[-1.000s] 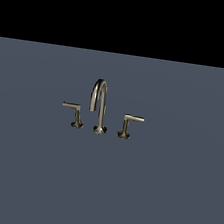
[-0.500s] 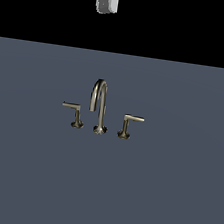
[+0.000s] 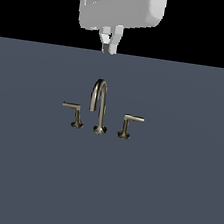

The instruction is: Turn on the faucet by rotating a designated handle.

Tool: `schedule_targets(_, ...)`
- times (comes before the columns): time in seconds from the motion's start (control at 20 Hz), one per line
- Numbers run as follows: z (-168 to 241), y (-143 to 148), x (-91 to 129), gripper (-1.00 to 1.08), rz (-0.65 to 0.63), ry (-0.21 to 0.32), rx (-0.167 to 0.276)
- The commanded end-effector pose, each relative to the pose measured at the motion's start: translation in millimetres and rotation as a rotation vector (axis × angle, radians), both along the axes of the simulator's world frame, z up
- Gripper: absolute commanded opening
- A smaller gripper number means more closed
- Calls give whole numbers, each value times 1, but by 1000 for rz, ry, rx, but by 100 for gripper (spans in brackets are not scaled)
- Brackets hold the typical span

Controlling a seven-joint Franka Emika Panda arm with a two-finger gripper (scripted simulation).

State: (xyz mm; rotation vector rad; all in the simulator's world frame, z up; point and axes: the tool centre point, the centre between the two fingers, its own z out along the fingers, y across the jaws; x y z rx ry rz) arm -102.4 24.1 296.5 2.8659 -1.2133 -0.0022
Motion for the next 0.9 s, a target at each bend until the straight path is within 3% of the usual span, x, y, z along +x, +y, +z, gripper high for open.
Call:
schedule_targets(0.0,-15,-3,12,-100,-65,-2,2)
schedule_targets(0.85,-118,-51,91,-100,-513,-14,10)
